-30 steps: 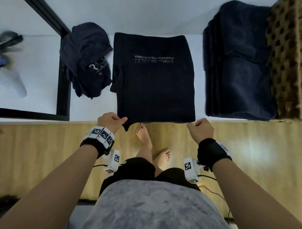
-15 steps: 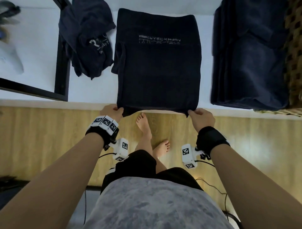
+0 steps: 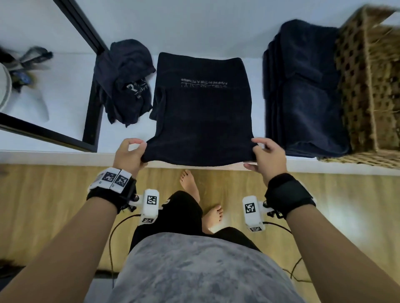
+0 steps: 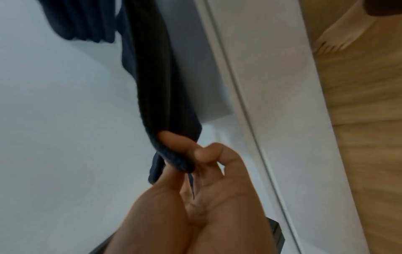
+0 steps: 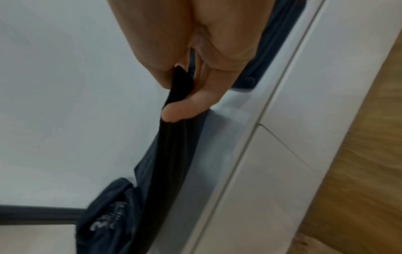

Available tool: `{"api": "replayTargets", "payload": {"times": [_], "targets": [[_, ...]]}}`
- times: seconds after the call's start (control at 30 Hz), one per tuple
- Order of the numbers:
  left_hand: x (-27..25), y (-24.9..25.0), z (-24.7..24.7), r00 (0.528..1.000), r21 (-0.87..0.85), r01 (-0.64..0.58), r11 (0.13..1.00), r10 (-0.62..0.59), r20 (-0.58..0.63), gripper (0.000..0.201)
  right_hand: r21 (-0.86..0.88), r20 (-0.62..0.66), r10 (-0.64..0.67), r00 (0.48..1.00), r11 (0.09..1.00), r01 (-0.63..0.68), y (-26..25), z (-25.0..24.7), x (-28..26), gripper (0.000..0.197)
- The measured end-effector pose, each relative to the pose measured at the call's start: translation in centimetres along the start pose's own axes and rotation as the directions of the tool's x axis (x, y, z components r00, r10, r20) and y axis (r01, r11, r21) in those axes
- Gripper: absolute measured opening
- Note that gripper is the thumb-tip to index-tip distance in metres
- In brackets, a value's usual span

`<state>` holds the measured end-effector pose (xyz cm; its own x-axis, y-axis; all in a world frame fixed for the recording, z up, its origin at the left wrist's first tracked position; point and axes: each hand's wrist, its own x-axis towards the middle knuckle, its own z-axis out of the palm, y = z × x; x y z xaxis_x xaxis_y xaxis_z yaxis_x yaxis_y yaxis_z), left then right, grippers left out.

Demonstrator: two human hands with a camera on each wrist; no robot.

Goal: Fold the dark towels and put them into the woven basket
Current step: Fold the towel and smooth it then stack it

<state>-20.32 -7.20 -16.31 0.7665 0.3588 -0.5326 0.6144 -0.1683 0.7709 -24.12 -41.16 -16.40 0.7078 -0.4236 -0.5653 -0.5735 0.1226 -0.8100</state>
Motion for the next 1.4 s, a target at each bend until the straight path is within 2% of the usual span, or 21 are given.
{"api": "replayTargets", "payload": {"times": [0.07,0.13,0.2,0.27,0.37,0.47,0.5,0.53,0.6,0.7,0.8,0.83,0.9,1.0,1.1,1.23,1.33,1.4], "targets": [[-0.1,1.2,-0.5,0.99,-0.057,-0.042,0.997,0.049,0.133,0.021,0.063,0.053,-0.019,0.998,0.998,0.015,-1.6,0.1,0.0,0.03],[0.2,2.7,-0.9,0.973,-0.159,-0.026,0.987,0.062,0.223,0.034,0.154,0.084,-0.013,0.996,0.988,0.0,-3.2,0.2,0.4,0.033],[1.0,4.3,-0.8,0.966,-0.191,-0.017,0.981,0.066,0.251,0.047,0.219,0.112,0.007,0.994,0.975,-0.032,-4.6,0.2,1.3,0.041],[2.2,5.9,-0.6,0.966,-0.192,-0.029,0.981,0.077,0.249,0.056,0.211,0.147,0.004,0.989,0.977,-0.035,-5.9,0.3,2.2,0.048],[4.3,8.4,0.1,0.978,-0.246,-0.035,0.969,0.084,0.193,0.048,0.164,0.208,-0.049,0.977,0.986,0.014,-7.6,0.7,4.0,0.056],[7.1,10.5,1.1,0.989,-0.258,-0.052,0.965,0.085,0.12,0.017,0.165,0.201,-0.059,0.978,0.986,0.025,-9.4,1.9,6.0,0.037],[8.2,11.3,1.6,0.991,-0.229,-0.056,0.972,0.082,0.105,0.006,0.167,0.175,-0.057,0.983,0.986,0.027,-10.0,2.5,6.7,0.028],[9.3,12.1,2.0,0.992,-0.195,-0.07,0.978,0.088,0.088,0.005,0.166,0.139,-0.051,0.989,0.986,0.028,-10.7,3.1,7.4,0.02],[11.6,13.8,3.0,0.991,-0.131,-0.116,0.985,0.124,0.051,0.015,0.137,0.041,-0.038,0.998,0.99,0.032,-12.0,4.5,9.2,0.012],[14.8,16.3,4.8,0.979,-0.025,-0.205,0.978,0.205,-0.024,0.018,-0.044,-0.125,-0.076,0.989,0.997,0.071,-13.7,6.7,13.2,0.025],[18.3,18.2,7.0,0.962,0.153,-0.259,0.954,0.269,-0.048,0.027,-0.395,-0.251,-0.181,0.951,0.916,0.07,-15.0,8.4,17.2,0.037],[19.3,18.7,7.7,0.952,0.253,-0.282,0.926,0.302,-0.044,0.03,-0.457,-0.264,-0.195,0.945,0.888,0.055,-15.3,9.0,18.3,0.036],[21.1,19.3,9.1,0.918,0.465,-0.345,0.815,0.397,-0.014,0.031,-0.521,-0.26,-0.195,0.946,0.853,0.033,-15.7,9.9,20.4,0.032],[23.2,19.8,10.8,0.881,0.627,-0.393,0.673,0.47,0.048,0.032,-0.563,-0.25,-0.202,0.947,0.826,0.028,-15.6,10.6,22.9,0.025],[25.2,19.3,11.7,0.901,0.693,-0.371,0.619,0.421,0.106,0.026,-0.598,-0.205,-0.209,0.956,0.8,0.047,-14.9,10.9,25.0,0.021],[26.9,18.8,12.5,0.932,0.711,-0.338,0.616,0.324,0.162,0.023,-0.599,-0.123,-0.162,0.979,0.798,0.057,-14.4,11.4,26.4,0.016],[26.9,18.6,12.9,0.958,0.673,-0.284,0.683,0.227,0.175,0.015,-0.575,-0.054,-0.158,0.986,0.812,0.099,-14.4,12.2,26.4,0.009],[27.0,18.4,13.2,0.971,0.627,-0.239,0.741,0.172,0.168,0.008,-0.573,0.002,-0.142,0.99,0.811,0.118,-14.3,12.7,26.4,0.013]]}}
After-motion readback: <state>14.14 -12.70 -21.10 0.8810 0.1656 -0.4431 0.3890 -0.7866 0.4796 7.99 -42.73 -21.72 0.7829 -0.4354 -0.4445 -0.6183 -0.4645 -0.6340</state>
